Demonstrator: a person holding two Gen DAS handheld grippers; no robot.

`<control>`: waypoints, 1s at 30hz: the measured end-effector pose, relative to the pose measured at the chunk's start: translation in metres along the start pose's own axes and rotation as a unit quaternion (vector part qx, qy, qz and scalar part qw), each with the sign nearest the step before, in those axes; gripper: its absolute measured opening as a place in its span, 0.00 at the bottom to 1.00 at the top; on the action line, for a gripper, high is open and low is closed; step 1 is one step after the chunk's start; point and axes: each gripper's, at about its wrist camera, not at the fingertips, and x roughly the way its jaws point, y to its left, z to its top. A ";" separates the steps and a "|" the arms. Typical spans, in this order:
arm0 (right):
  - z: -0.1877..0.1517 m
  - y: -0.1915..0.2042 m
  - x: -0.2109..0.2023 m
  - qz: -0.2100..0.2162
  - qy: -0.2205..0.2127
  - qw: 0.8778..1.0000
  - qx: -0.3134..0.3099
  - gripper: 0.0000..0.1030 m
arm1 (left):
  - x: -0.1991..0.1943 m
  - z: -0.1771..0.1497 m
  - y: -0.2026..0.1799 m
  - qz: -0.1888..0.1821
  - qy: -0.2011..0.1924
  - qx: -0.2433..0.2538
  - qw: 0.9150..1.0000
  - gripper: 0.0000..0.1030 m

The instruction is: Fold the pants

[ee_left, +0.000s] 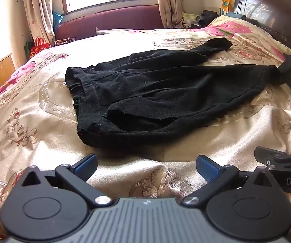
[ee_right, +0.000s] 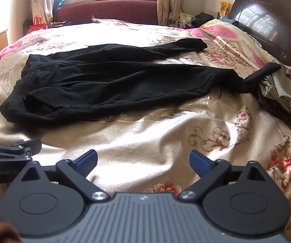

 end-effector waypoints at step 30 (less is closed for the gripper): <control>-0.003 -0.001 0.007 0.003 0.011 1.000 0.005 0.94 | 0.003 -0.003 -0.001 -0.002 0.005 -0.001 1.000 1.00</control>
